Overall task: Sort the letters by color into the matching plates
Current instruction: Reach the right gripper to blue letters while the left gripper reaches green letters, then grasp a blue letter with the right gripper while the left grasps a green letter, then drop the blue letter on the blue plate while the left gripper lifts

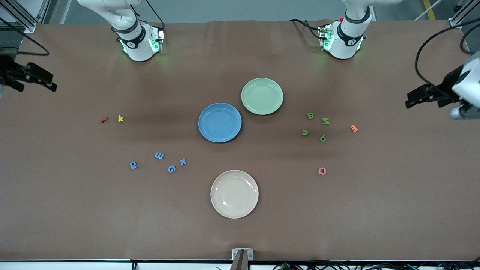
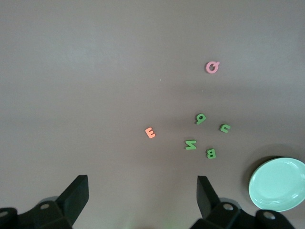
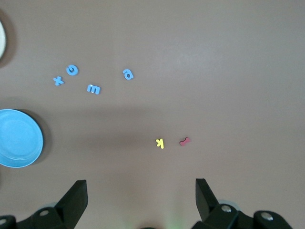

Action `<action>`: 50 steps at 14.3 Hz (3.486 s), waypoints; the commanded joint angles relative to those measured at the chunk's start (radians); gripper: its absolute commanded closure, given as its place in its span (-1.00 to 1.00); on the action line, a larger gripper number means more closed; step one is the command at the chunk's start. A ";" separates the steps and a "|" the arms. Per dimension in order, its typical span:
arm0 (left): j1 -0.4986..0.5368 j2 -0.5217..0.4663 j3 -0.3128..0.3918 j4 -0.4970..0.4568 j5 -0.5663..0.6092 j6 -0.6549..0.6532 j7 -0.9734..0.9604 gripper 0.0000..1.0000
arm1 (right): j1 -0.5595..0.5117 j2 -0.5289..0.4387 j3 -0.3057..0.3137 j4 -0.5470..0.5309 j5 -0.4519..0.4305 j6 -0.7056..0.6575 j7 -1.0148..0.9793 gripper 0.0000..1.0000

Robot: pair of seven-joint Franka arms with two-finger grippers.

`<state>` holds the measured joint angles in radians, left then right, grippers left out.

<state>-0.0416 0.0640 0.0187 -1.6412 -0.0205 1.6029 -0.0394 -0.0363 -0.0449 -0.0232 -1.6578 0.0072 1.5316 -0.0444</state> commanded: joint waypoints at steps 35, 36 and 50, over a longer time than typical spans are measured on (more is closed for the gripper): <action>-0.126 0.355 -0.140 -0.578 0.090 0.997 -0.436 -0.69 | 0.113 0.663 0.002 -0.255 0.057 0.978 0.101 -0.41; -0.126 0.358 -0.140 -0.578 0.090 1.002 -0.438 -0.59 | 0.115 0.663 0.002 -0.266 0.057 1.001 0.100 -0.37; -0.144 0.372 -0.141 -0.578 0.091 1.002 -0.461 -0.16 | 0.280 0.513 0.011 -0.231 0.065 0.708 0.487 1.00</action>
<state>-0.1747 0.4282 -0.1264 -2.2155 0.0525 2.5890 -0.4728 0.1675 0.5503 -0.0091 -1.8749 0.0754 2.3098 0.2956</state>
